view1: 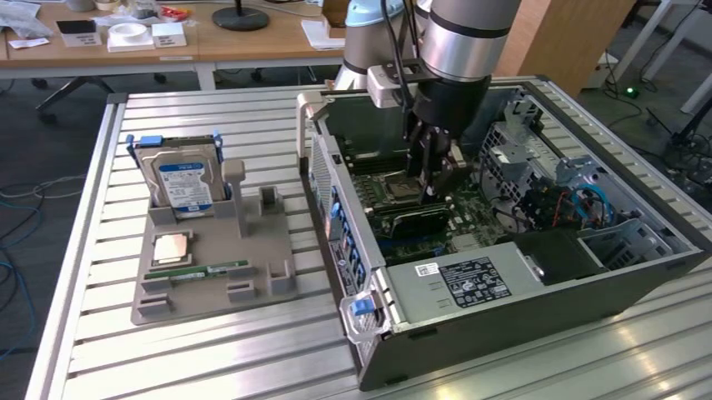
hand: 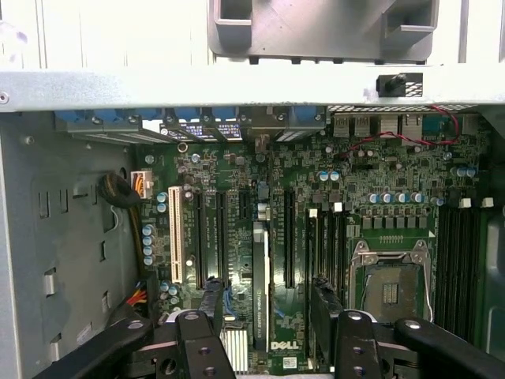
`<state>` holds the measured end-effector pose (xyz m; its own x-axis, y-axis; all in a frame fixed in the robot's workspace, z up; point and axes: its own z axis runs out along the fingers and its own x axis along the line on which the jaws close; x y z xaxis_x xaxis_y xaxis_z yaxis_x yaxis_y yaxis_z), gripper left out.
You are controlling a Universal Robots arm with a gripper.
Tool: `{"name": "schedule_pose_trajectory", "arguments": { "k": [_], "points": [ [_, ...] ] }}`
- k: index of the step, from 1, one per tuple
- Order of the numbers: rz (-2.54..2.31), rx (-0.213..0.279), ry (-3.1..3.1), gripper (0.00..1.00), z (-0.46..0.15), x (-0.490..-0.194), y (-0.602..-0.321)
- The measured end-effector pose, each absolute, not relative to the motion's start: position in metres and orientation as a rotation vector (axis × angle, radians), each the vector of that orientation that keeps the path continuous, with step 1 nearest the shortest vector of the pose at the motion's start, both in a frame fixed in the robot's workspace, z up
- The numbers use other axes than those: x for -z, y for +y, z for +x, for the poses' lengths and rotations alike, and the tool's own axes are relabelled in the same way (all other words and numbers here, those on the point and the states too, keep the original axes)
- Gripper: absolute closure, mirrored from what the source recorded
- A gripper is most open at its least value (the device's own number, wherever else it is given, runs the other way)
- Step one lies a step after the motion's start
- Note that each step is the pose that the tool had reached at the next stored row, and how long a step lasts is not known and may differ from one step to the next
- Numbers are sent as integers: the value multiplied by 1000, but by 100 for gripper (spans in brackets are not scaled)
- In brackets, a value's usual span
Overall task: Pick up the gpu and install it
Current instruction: 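Press down on the gpu until it lock into place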
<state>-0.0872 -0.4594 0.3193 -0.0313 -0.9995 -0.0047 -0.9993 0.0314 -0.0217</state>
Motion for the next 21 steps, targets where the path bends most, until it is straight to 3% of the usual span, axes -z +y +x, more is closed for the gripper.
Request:
{"name": "schedule_pose_trajectory", "arguments": {
  "k": [11, 12, 15, 18, 21],
  "points": [
    [-2173, 19, 2243, 45, -87, -319, -459],
    [-2173, 19, 2243, 51, -87, -319, -459],
    [-2173, 19, 2243, 57, -87, -319, -459],
    [-2173, 19, 2243, 75, -87, -319, -459],
    [-2173, 19, 2243, 80, -87, -319, -459]
  ]
}}
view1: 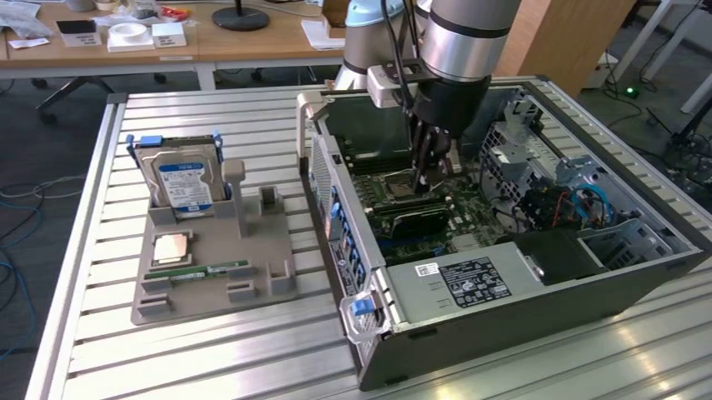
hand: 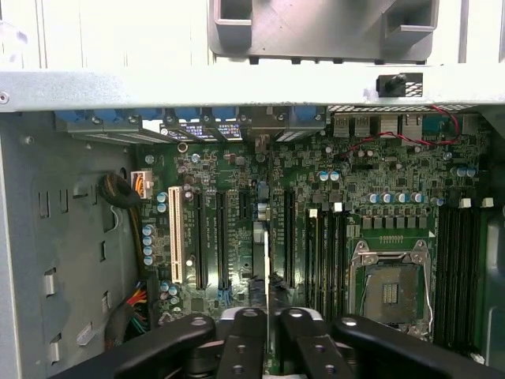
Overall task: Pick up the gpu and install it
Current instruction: 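Press down on the gpu until it lock into place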
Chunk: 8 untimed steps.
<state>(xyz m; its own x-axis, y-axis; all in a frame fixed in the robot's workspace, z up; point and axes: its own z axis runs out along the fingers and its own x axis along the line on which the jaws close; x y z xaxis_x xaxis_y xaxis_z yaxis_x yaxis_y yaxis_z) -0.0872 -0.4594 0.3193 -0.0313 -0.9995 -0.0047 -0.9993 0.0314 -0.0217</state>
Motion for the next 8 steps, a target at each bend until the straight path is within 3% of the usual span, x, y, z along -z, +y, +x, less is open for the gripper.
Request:
{"name": "schedule_pose_trajectory", "arguments": {
  "k": [2, 8],
  "points": [
    [-2173, 19, 2243, 89, -87, -319, -459],
    [-2173, 19, 2243, 89, -87, -319, -459]
  ]
}}
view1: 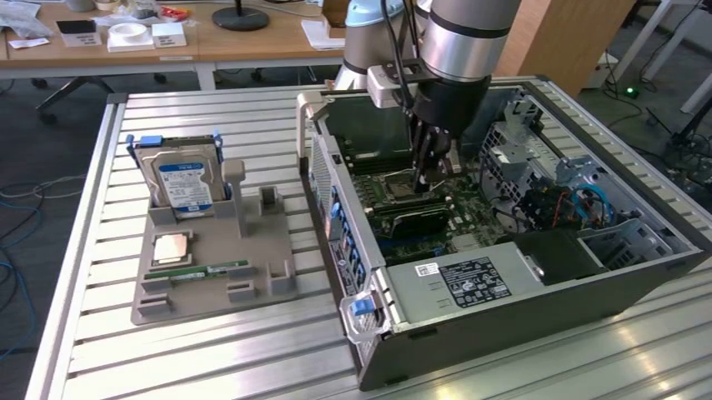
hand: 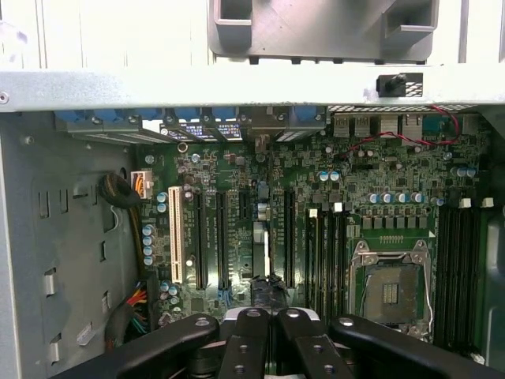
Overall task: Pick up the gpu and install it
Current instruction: 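Press down on the gpu until it lock into place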
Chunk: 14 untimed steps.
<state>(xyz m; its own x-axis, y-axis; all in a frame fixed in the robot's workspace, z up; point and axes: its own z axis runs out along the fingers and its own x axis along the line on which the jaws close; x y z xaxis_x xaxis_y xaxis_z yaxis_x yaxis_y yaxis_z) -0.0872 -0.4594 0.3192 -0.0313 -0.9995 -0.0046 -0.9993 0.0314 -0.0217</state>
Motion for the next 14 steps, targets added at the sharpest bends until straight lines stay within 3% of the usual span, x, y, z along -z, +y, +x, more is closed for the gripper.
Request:
{"name": "schedule_pose_trajectory", "arguments": {
  "k": [14],
  "points": [
    [-2173, 19, 2242, 89, -86, -300, -459]
  ]
}}
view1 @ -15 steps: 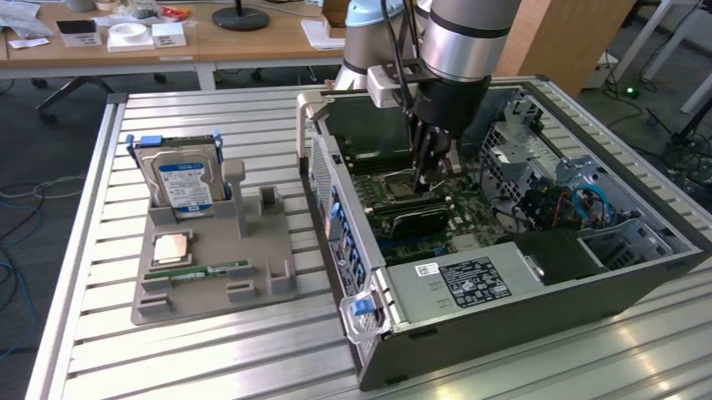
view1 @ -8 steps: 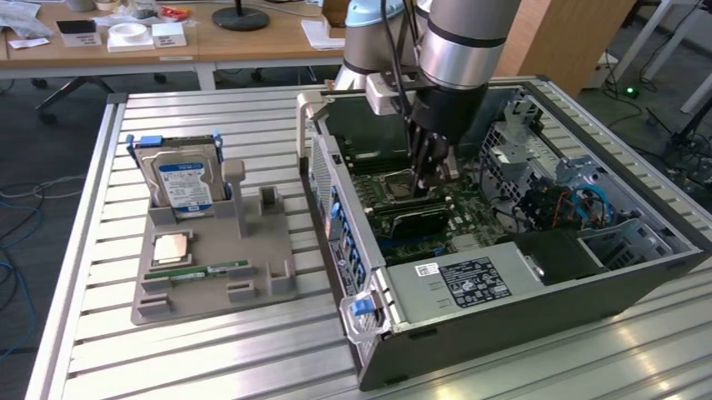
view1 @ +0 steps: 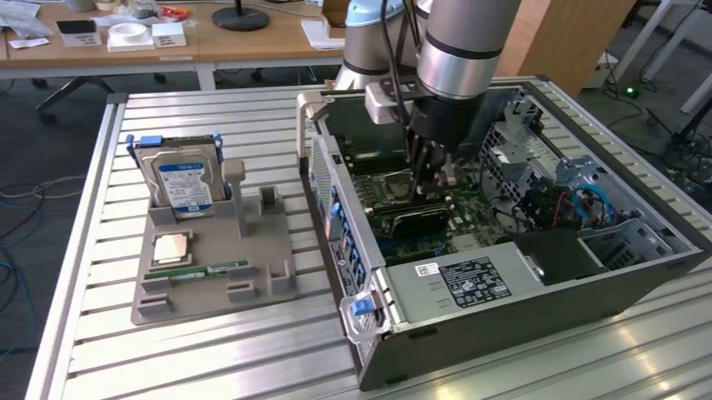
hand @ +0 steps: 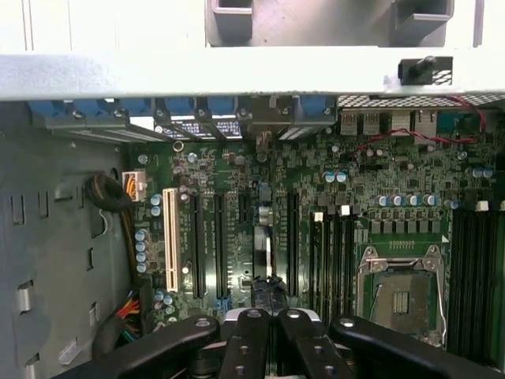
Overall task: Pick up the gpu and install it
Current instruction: 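Press down on the gpu until it lock into place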
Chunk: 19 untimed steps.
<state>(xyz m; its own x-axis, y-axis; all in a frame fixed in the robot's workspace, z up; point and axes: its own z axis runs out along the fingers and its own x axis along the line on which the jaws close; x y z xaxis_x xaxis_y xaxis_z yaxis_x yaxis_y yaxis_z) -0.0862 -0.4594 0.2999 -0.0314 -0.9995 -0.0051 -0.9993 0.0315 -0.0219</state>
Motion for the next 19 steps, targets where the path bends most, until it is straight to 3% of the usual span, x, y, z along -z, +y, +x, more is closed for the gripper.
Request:
{"name": "schedule_pose_trajectory", "arguments": {
  "k": [19],
  "points": [
    [-2173, 18, 2242, 89, -85, -279, -451]
  ]
}}
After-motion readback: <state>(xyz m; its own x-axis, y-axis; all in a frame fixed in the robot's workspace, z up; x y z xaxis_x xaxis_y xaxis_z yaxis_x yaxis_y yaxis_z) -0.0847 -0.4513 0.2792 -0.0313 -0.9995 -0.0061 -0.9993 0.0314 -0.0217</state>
